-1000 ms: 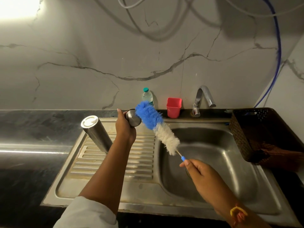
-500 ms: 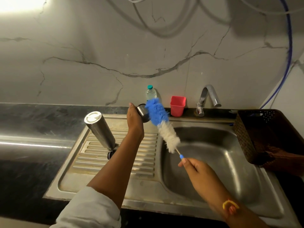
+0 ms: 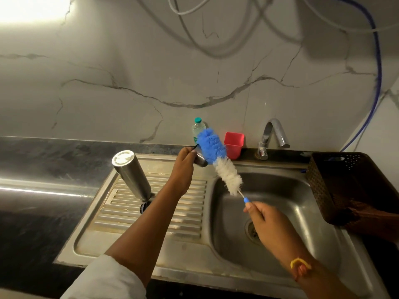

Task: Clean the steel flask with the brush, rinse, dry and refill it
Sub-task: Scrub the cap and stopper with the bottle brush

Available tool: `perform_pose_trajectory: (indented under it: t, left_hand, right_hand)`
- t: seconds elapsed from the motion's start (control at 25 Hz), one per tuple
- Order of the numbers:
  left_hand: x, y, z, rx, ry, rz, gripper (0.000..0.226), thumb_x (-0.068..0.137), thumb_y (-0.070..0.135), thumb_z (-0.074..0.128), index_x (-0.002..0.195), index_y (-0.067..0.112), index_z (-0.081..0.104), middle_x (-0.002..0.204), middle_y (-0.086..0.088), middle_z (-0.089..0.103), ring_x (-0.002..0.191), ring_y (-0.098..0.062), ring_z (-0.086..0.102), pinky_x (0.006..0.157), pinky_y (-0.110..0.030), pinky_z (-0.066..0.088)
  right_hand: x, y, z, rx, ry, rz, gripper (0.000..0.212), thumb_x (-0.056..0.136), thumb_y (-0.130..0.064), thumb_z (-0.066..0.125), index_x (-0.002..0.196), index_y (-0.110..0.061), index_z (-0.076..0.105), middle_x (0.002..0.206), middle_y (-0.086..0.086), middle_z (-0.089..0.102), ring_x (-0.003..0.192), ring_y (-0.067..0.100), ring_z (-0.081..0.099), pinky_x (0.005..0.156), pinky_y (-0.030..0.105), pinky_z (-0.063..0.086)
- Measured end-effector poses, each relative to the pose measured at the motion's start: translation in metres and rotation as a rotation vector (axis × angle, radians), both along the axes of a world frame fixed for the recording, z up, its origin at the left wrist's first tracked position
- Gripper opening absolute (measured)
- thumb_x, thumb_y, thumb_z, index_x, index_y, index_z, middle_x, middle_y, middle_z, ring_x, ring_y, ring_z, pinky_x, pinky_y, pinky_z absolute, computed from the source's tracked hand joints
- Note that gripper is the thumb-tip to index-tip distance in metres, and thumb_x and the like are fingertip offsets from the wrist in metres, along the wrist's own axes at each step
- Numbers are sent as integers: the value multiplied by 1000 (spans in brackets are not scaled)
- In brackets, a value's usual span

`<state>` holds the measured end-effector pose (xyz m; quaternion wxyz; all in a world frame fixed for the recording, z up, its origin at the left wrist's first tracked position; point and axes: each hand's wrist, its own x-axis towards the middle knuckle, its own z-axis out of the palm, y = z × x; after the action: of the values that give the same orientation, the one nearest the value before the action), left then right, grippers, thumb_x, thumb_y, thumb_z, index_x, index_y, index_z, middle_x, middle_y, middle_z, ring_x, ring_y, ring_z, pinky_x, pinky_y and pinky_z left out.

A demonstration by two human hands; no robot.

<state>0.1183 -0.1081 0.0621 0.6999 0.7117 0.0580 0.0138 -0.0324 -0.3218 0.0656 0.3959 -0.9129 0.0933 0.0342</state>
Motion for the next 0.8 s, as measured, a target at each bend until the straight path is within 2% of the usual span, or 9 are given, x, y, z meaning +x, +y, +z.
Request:
perform_pose_trajectory:
  t: [0.12, 0.28, 0.44, 0.52, 0.6, 0.64, 0.8]
  left_hand:
    - [5, 9, -1, 43, -46, -35, 26, 109, 17, 44, 116, 0, 61, 86, -4, 68, 76, -7, 65, 85, -30, 52]
    - [-2, 5, -7, 70, -85, -118, 25, 109, 17, 47, 120, 7, 66, 105, -9, 74, 98, -16, 69, 88, -25, 56]
    - [5, 13, -5, 14, -77, -76, 24, 108, 11, 46, 118, 5, 68, 92, -3, 74, 90, -12, 69, 90, -29, 52]
    - [4, 11, -5, 1, -53, -116, 25, 107, 10, 47, 120, 7, 68, 102, -5, 76, 100, -16, 70, 98, -35, 52]
    - [2, 5, -9, -6, -39, -170, 27, 107, 8, 48, 126, 8, 67, 115, -8, 75, 113, -21, 69, 103, -35, 51]
    - [2, 4, -10, -10, -36, -166, 27, 106, 7, 49, 127, 7, 66, 116, -9, 75, 113, -21, 69, 102, -33, 51]
    - [5, 6, -6, -46, -24, -22, 22, 104, 6, 52, 117, 8, 71, 102, -6, 77, 92, -14, 69, 87, -30, 53]
  right_hand:
    - [-17, -1, -6, -61, 13, 59, 40, 100, -50, 41, 83, -23, 65, 64, 2, 61, 64, 15, 60, 64, 38, 50]
    - [1, -3, -4, -52, -35, 2, 40, 99, -50, 41, 89, -21, 67, 71, 1, 66, 71, 18, 63, 69, 38, 53]
    - [-14, -8, -14, -105, -20, 33, 41, 100, -53, 39, 82, -23, 62, 65, -2, 62, 65, 13, 60, 66, 38, 52]
    - [-11, -6, -14, -100, -35, 20, 43, 99, -53, 38, 84, -21, 63, 64, -1, 61, 65, 16, 60, 65, 39, 52]
    - [2, -4, -13, -91, -42, -6, 43, 99, -53, 38, 90, -21, 65, 65, -1, 62, 67, 19, 61, 66, 40, 53]
    - [4, -3, -13, -94, -42, -16, 44, 98, -55, 37, 90, -21, 65, 64, -1, 62, 67, 20, 61, 65, 41, 53]
    - [-17, -8, -21, -136, -67, -1, 48, 95, -62, 30, 81, -26, 59, 59, -3, 59, 58, 15, 59, 59, 41, 53]
